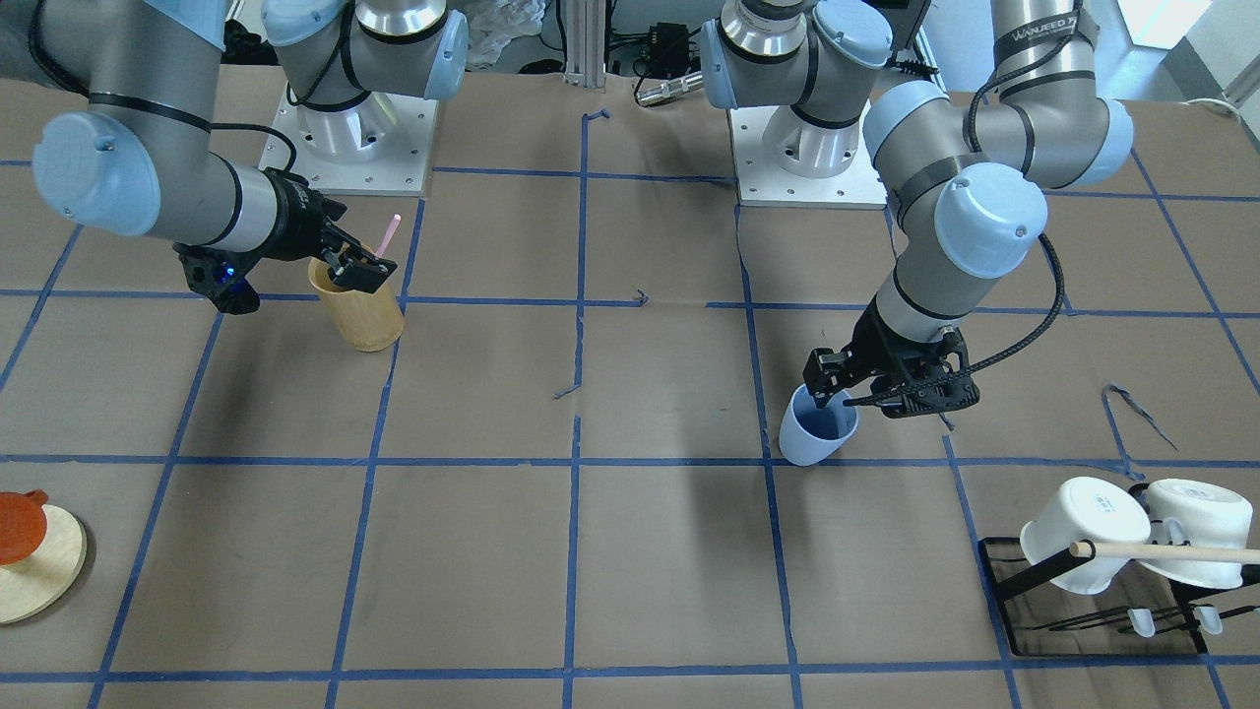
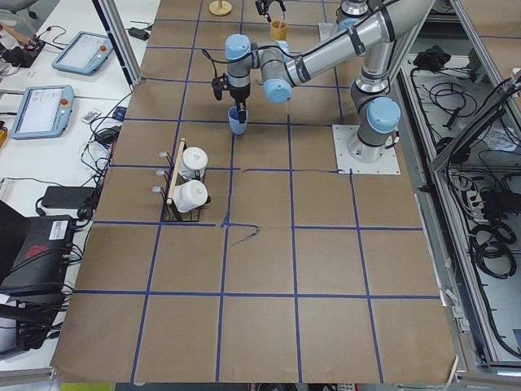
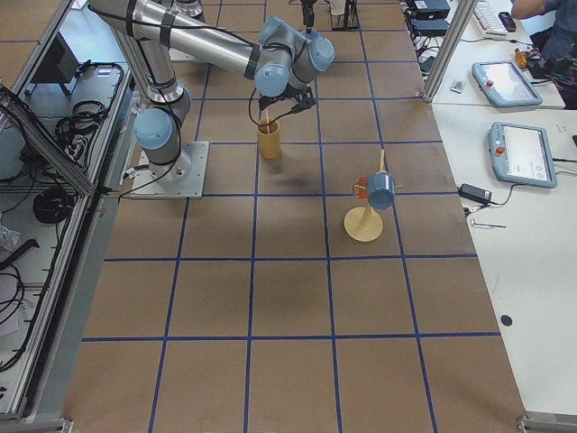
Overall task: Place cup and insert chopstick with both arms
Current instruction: 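Carry blue cup farther away with left gripper while right gripper grasps chopstick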
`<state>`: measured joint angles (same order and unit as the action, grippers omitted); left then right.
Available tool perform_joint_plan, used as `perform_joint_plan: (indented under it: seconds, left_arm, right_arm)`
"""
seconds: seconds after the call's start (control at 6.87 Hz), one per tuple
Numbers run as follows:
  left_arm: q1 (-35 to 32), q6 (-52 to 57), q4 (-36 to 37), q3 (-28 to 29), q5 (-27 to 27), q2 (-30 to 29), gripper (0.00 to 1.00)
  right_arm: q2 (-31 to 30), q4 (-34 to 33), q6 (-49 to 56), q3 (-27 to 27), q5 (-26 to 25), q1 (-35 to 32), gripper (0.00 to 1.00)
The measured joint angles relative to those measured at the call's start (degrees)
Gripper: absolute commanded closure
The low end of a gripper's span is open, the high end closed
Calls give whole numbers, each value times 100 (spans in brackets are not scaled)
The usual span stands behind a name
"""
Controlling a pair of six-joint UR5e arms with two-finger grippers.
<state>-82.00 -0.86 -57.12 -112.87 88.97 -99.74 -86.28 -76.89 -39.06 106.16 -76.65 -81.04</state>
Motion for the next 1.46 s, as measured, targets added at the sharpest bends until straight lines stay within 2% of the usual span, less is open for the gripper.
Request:
perform_joint_plan:
  seconds: [0.15, 0.29, 0.44, 0.58, 0.73, 1.02, 1.17, 1.46]
  left_arm:
    - [0, 2, 190, -86, 4, -68, 25]
    - [-1, 0, 312, -138, 6, -117, 28]
    - [-11, 3, 362, -187, 6, -140, 42]
    - [-24, 4, 381, -239, 5, -147, 61]
    - [-38, -4, 389, -268, 1, -149, 77]
    - [-50, -6, 464, -262, -2, -165, 95]
    - [-52, -15, 532, -241, -8, -177, 100]
    - [-107, -228, 639, -90, -52, -194, 100]
  right_arm:
    - [37, 67, -140, 39, 163, 0, 22]
    - [52, 97, -216, 65, 297, 0, 31]
    - [55, 109, -245, 77, 355, 0, 45]
    - [58, 126, -255, 82, 372, 0, 50]
    - [61, 163, -258, 84, 377, 1, 52]
    - [61, 315, -260, 88, 379, 0, 52]
    - [61, 344, -260, 89, 379, 0, 52]
    - [98, 355, -260, 114, 379, 0, 52]
